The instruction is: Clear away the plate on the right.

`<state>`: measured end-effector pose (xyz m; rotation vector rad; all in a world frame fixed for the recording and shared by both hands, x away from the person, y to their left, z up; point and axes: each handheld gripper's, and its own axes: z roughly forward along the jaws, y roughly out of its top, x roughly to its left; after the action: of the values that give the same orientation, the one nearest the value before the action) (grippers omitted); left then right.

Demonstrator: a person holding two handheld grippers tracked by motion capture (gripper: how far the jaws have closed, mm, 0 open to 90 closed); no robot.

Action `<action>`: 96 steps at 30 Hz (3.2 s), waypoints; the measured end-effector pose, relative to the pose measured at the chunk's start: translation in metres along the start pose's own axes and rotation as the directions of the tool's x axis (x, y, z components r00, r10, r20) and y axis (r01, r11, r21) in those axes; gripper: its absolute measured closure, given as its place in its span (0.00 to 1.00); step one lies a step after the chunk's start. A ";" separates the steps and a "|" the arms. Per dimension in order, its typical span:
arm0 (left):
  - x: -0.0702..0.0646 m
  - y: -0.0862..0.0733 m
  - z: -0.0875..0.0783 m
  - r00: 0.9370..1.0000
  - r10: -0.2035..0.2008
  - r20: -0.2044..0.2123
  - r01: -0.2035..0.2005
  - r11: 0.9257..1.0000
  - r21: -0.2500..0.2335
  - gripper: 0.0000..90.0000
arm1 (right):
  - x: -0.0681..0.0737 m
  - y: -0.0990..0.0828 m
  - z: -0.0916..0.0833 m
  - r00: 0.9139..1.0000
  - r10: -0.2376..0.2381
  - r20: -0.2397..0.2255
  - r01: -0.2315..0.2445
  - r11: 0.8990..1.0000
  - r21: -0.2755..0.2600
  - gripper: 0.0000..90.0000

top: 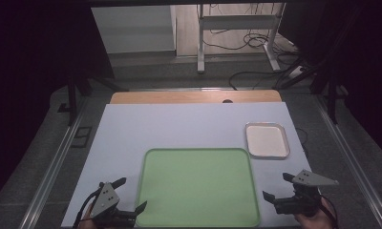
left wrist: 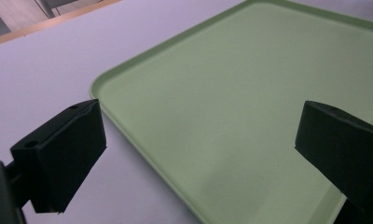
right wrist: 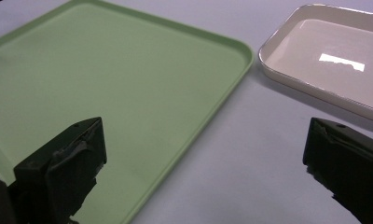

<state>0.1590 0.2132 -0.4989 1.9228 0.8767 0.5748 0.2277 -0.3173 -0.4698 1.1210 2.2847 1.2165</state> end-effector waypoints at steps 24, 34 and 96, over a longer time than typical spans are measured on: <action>-0.001 0.000 0.001 1.000 0.006 -0.002 -0.006 1.000 0.008 0.02 | -0.026 0.015 0.027 0.999 0.017 0.027 -0.018 0.999 0.039 0.02; -0.001 0.001 0.001 1.000 0.009 0.000 -0.009 1.000 0.009 0.02 | -0.037 0.020 0.035 0.998 0.040 0.043 -0.041 0.999 0.033 0.03; -0.002 0.001 0.002 1.000 0.026 -0.006 -0.026 0.999 0.019 0.02 | -0.142 0.048 0.082 0.933 0.289 0.216 -0.306 0.951 0.047 0.00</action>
<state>0.1593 0.2097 -0.4991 1.9529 0.8646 0.5905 0.3907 -0.3641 -0.4900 1.5913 2.0749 1.0565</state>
